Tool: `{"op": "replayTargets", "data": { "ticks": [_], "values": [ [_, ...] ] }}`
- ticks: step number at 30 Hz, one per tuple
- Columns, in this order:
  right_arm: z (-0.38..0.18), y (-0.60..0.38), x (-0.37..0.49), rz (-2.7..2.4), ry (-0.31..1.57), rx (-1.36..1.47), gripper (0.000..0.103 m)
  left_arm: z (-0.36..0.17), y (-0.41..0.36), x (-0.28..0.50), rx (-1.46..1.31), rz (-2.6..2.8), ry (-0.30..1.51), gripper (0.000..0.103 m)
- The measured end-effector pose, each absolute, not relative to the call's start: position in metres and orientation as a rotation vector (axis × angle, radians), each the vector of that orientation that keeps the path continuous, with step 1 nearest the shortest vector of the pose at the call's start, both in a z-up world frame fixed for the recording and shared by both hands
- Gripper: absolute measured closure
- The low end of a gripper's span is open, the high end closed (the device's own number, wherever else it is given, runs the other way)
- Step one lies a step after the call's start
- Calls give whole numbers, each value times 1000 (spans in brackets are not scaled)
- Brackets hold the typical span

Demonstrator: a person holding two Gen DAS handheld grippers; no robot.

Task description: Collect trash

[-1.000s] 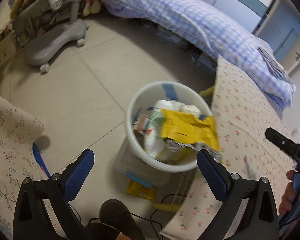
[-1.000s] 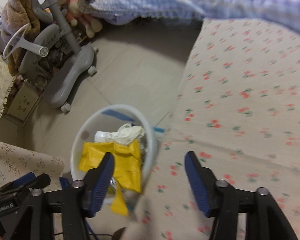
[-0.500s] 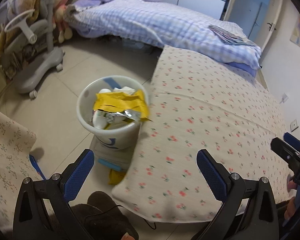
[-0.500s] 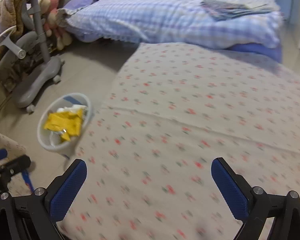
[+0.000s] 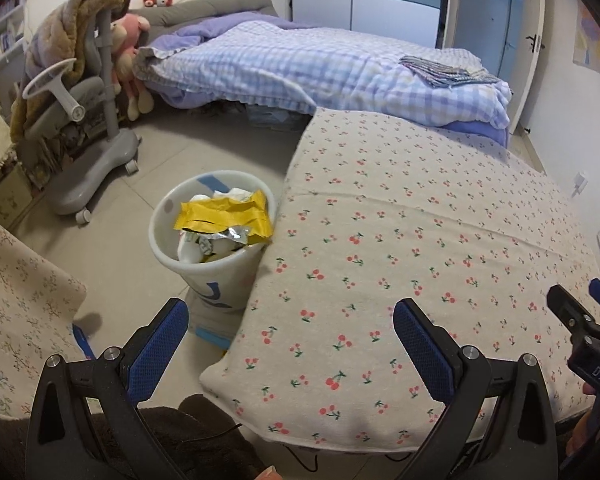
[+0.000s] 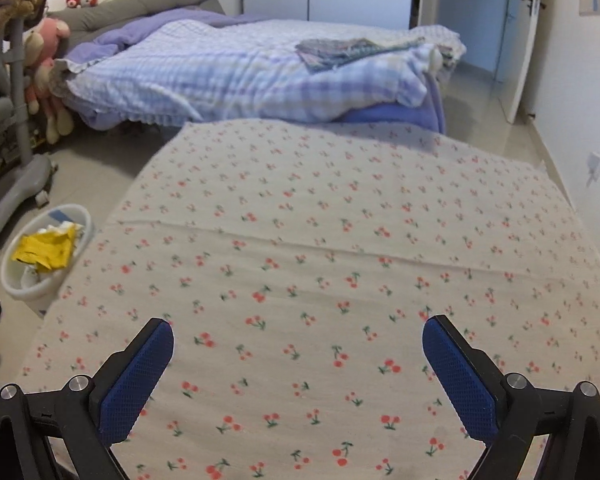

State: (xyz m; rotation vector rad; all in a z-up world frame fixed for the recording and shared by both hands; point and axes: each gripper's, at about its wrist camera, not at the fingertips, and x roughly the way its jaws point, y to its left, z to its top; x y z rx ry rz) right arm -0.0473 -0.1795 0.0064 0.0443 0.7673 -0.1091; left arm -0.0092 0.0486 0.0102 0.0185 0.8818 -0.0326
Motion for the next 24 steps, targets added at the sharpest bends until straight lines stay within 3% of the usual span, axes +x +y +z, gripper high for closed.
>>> {"op": "replayTargets", "data": {
  "ticks": [24],
  "values": [
    [4, -185, -49, -111, 766, 78, 1, 9, 41, -12, 11, -43, 882, 0]
  ]
}}
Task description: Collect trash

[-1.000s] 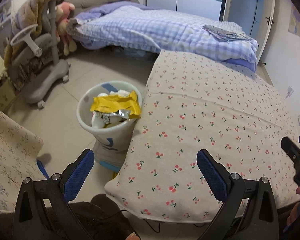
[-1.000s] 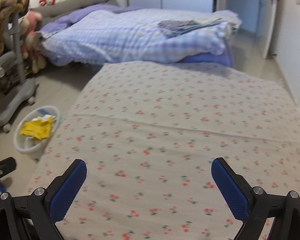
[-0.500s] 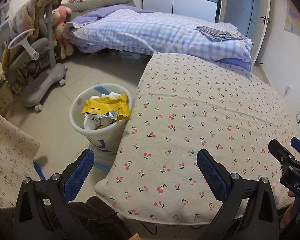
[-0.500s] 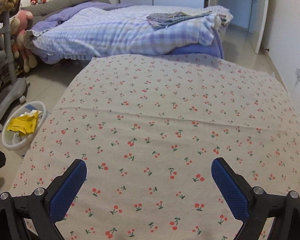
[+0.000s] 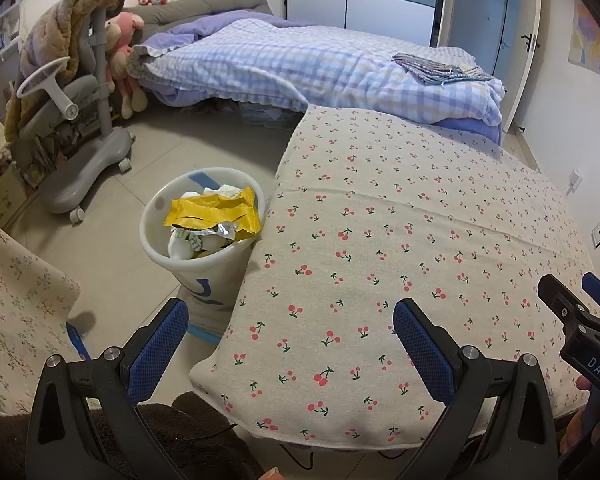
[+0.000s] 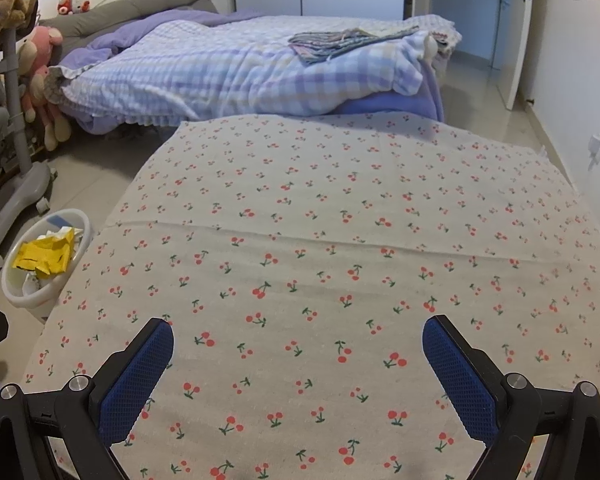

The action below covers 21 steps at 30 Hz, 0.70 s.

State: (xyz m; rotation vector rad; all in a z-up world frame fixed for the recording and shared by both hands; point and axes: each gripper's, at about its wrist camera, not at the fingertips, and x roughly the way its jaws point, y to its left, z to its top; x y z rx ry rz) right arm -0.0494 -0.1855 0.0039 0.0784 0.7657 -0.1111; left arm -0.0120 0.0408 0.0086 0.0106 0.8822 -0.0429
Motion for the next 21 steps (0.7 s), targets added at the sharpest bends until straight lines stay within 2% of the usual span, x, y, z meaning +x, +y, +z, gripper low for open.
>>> {"op": "replayTargets", "data": {
  "ticks": [21],
  "values": [
    [1, -186, -46, -107, 774, 84, 1, 6, 40, -12, 13, -42, 888, 0]
  ]
}}
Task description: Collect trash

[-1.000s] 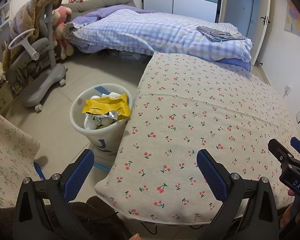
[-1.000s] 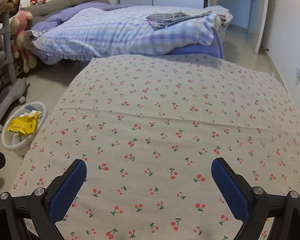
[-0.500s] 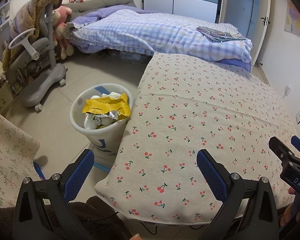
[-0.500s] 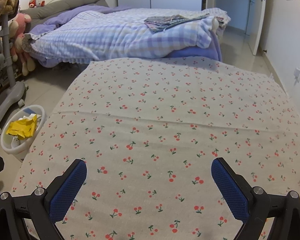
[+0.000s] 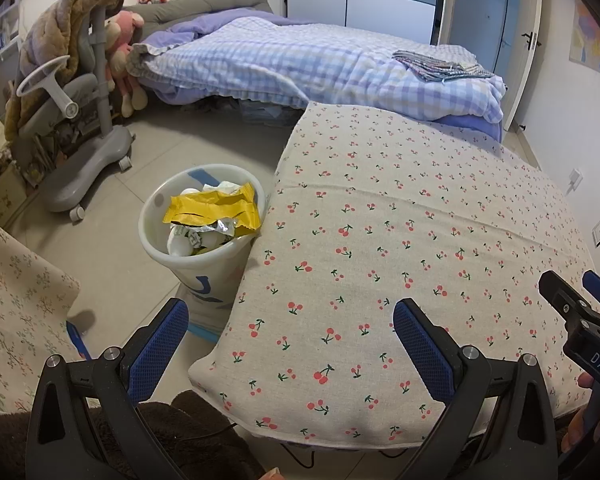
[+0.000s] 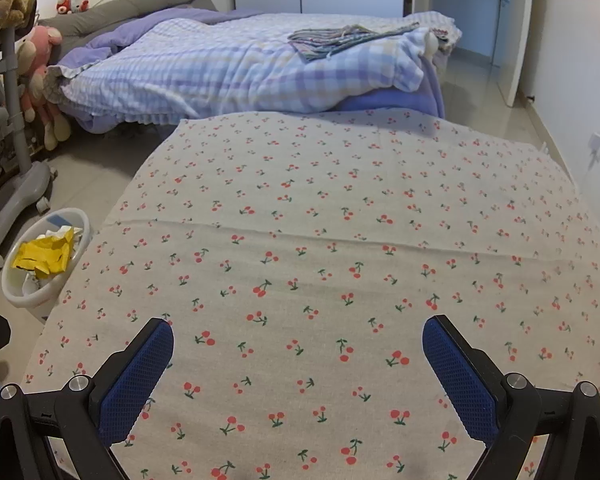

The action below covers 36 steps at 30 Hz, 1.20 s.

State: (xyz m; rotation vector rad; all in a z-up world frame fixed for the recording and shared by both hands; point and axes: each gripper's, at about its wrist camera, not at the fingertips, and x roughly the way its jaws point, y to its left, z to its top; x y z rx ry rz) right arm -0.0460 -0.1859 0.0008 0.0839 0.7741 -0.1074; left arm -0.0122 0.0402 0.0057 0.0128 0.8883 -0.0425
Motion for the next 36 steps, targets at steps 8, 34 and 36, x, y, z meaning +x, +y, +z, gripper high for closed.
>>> {"op": "replayTargets", "data": {
  "ticks": [8, 34, 36],
  "values": [
    [1, -186, -46, -107, 772, 85, 1, 5, 40, -13, 12, -42, 887, 0],
    [4, -182, -45, -102, 768, 80, 1, 7, 36, -15, 21, -33, 873, 0],
    [4, -182, -45, -102, 769, 80, 1, 7, 36, -15, 18, -32, 873, 0]
  ]
}}
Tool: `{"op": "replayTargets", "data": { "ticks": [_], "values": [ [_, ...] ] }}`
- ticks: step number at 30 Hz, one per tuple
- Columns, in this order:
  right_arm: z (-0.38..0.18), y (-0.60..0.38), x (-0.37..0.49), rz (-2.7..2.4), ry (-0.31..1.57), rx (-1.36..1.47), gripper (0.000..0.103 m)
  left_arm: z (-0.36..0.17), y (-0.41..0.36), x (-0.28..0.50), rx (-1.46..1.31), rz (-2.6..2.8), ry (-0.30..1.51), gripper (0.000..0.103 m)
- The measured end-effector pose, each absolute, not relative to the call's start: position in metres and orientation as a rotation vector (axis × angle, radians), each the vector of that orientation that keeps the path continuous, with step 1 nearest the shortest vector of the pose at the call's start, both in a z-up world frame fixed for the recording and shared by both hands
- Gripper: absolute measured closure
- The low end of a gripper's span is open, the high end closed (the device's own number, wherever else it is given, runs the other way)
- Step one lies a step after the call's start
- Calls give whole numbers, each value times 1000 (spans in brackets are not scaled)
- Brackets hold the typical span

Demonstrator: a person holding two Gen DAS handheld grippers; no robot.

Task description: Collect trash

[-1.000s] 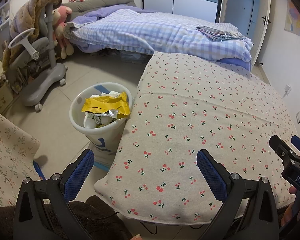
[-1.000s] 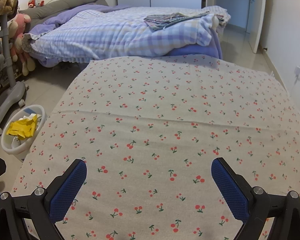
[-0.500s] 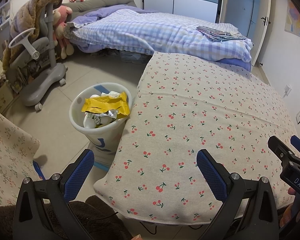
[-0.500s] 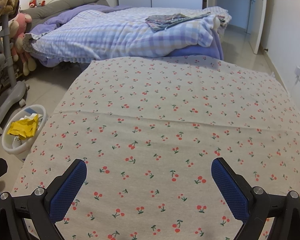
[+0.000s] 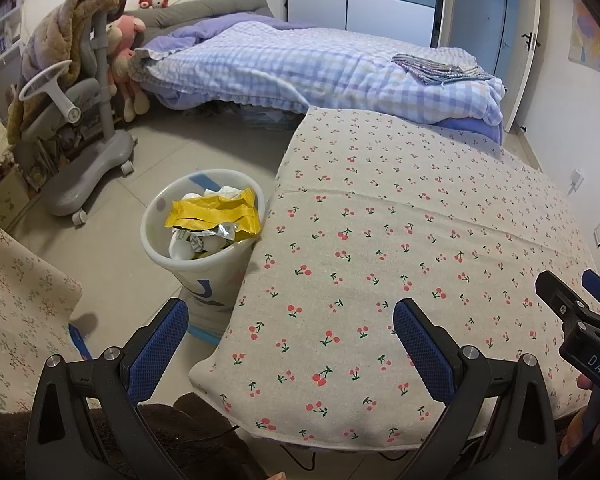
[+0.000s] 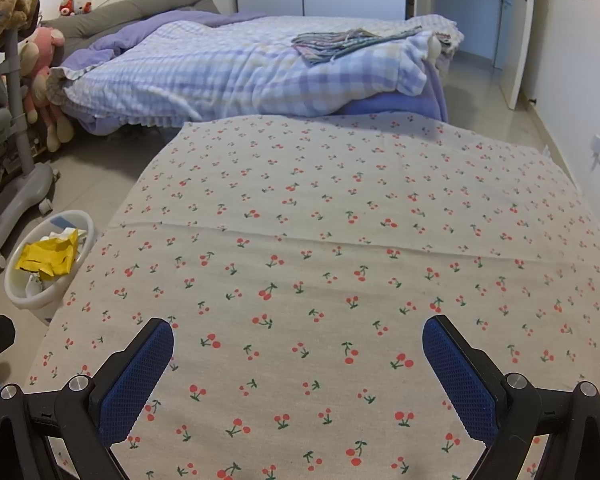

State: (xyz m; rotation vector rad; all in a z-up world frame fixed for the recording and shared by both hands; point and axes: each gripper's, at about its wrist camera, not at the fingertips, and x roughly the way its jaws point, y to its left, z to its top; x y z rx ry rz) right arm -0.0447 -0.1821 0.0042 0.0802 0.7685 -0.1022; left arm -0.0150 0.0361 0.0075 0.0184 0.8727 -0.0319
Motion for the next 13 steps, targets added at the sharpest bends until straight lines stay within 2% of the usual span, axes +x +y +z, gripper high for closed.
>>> {"op": "replayTargets", "data": {
  "ticks": [13],
  "values": [
    [1, -183, -44, -103, 775, 84, 1, 11, 33, -15, 40, -12, 850, 0]
  ]
}}
